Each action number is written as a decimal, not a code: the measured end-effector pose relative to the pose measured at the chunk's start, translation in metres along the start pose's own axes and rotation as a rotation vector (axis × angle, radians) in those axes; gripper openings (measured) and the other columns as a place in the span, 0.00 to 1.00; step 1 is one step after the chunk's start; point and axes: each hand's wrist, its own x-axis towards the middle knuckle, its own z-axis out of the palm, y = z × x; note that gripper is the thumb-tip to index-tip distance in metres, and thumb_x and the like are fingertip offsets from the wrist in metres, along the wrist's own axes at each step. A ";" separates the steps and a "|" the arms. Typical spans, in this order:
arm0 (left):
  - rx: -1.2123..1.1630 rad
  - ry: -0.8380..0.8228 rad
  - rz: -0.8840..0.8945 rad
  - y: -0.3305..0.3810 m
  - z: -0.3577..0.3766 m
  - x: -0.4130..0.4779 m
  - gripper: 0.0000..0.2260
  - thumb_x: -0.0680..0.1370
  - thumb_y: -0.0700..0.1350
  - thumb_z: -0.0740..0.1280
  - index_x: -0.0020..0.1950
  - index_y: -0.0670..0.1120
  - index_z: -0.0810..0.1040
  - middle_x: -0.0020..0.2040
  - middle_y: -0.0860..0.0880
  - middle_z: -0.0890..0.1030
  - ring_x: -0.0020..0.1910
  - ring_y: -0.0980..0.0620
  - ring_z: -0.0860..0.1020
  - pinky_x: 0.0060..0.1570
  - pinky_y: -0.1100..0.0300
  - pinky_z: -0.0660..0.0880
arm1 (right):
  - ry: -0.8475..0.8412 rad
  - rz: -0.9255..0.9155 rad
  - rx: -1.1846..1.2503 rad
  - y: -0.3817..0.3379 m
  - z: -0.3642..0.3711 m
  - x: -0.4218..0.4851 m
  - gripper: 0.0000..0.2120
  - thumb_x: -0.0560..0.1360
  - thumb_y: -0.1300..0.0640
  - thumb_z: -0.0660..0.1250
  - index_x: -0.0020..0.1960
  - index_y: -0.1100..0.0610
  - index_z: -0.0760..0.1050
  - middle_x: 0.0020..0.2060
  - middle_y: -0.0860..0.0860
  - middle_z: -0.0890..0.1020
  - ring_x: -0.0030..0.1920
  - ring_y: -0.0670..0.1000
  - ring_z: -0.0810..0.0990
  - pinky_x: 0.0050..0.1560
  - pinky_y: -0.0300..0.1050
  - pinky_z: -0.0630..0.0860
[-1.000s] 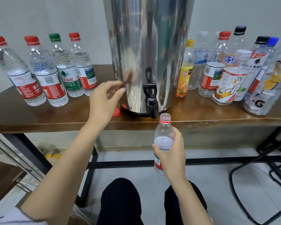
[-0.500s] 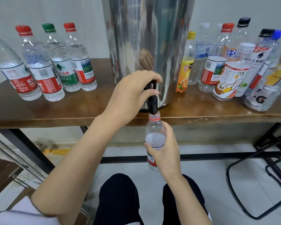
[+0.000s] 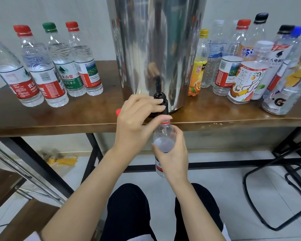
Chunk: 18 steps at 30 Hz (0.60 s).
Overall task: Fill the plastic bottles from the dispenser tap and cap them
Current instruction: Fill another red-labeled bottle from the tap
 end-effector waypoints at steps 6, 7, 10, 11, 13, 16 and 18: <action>-0.149 0.020 -0.438 0.024 -0.004 0.000 0.09 0.73 0.47 0.76 0.49 0.45 0.84 0.49 0.50 0.80 0.50 0.59 0.77 0.51 0.69 0.70 | 0.082 -0.010 -0.090 -0.001 0.009 0.001 0.36 0.70 0.46 0.76 0.72 0.41 0.62 0.67 0.37 0.68 0.62 0.42 0.72 0.46 0.45 0.74; -0.156 0.019 -0.463 0.025 -0.004 0.000 0.08 0.73 0.46 0.76 0.50 0.45 0.84 0.47 0.51 0.80 0.49 0.60 0.78 0.50 0.69 0.70 | 0.102 -0.019 -0.094 -0.001 0.011 0.001 0.37 0.70 0.47 0.76 0.73 0.41 0.60 0.68 0.38 0.68 0.63 0.42 0.71 0.47 0.44 0.74; -0.163 0.010 -0.472 0.026 -0.007 0.001 0.05 0.74 0.42 0.75 0.49 0.45 0.84 0.46 0.51 0.82 0.47 0.61 0.78 0.49 0.72 0.68 | 0.165 -0.066 -0.130 0.000 0.017 0.000 0.40 0.71 0.49 0.77 0.76 0.43 0.58 0.66 0.43 0.71 0.64 0.46 0.72 0.47 0.43 0.72; -0.177 -0.008 -0.464 0.023 -0.009 0.000 0.04 0.75 0.41 0.74 0.49 0.45 0.84 0.47 0.51 0.82 0.48 0.62 0.78 0.49 0.73 0.68 | 0.179 -0.076 -0.140 0.000 0.020 0.000 0.40 0.71 0.50 0.76 0.76 0.43 0.59 0.65 0.45 0.71 0.62 0.47 0.73 0.46 0.44 0.73; -0.199 -0.065 -0.440 0.011 -0.014 0.000 0.04 0.76 0.39 0.72 0.49 0.47 0.83 0.49 0.52 0.83 0.52 0.60 0.78 0.52 0.71 0.68 | 0.199 -0.087 -0.145 -0.001 0.025 -0.001 0.39 0.71 0.50 0.76 0.76 0.44 0.59 0.64 0.46 0.70 0.59 0.49 0.75 0.43 0.44 0.74; -0.204 -0.133 -0.398 -0.008 -0.018 0.003 0.05 0.78 0.40 0.70 0.49 0.50 0.82 0.52 0.58 0.81 0.56 0.56 0.76 0.57 0.67 0.68 | 0.193 -0.085 -0.155 0.000 0.025 -0.001 0.40 0.71 0.50 0.76 0.76 0.43 0.59 0.65 0.45 0.69 0.58 0.49 0.75 0.41 0.46 0.76; -0.248 -0.119 -0.395 -0.014 -0.014 0.000 0.04 0.78 0.42 0.68 0.49 0.51 0.81 0.54 0.59 0.81 0.58 0.54 0.76 0.59 0.62 0.71 | 0.171 -0.078 -0.152 0.001 0.022 -0.002 0.40 0.71 0.49 0.76 0.76 0.41 0.57 0.64 0.43 0.69 0.58 0.47 0.75 0.40 0.44 0.74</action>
